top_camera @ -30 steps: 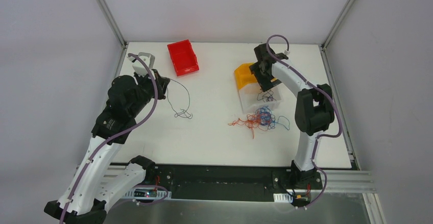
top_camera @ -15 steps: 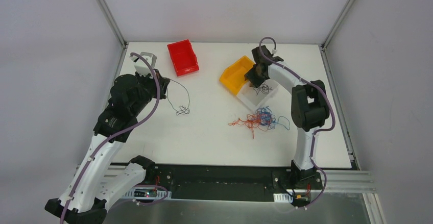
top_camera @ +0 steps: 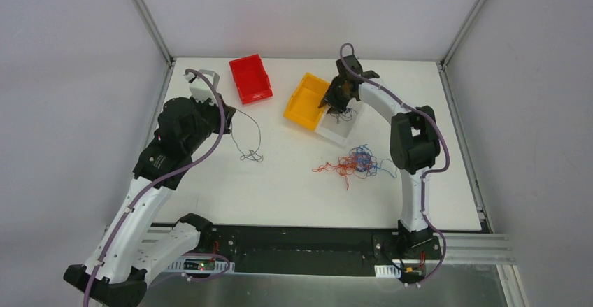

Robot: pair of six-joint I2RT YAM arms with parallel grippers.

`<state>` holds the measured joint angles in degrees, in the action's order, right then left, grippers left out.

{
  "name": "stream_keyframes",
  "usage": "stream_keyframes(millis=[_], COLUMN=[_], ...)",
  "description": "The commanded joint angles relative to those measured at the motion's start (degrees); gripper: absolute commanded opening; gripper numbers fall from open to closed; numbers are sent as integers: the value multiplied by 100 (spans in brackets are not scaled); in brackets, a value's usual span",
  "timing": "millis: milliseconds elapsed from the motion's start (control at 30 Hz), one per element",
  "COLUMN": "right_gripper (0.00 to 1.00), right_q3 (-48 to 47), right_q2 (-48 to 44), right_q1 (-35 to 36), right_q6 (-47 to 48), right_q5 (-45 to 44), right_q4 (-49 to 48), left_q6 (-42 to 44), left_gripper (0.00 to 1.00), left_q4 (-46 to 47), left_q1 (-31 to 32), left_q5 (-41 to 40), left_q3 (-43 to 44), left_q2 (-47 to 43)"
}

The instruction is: Untangle the cables

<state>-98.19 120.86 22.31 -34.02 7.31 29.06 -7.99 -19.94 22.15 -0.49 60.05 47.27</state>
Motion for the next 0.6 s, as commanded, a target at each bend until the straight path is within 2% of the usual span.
stream_keyframes(millis=[0, 100, 167, 367, 567], right_gripper=[40, 61, 69, 83, 85], right_q3=[-732, -762, -688, -477, 117], right_q2=[300, 231, 80, -726, -1807], right_q1=[331, 403, 421, 447, 386], right_q6=[777, 883, 871, 1118, 1463], right_q5=[315, 335, 468, 761, 876], right_q4=[743, 776, 667, 396, 15], left_q6=[-114, -217, -292, -584, -1120], left_gripper=[0, 0, 0, 0, 0], left_q4=[140, 140, 140, 140, 177], left_q1=[35, 35, 35, 35, 112], left_q5=[244, 435, 572, 1158, 1856], left_q3=[267, 432, 549, 907, 1505], left_q2=[119, 267, 369, 697, 1339])
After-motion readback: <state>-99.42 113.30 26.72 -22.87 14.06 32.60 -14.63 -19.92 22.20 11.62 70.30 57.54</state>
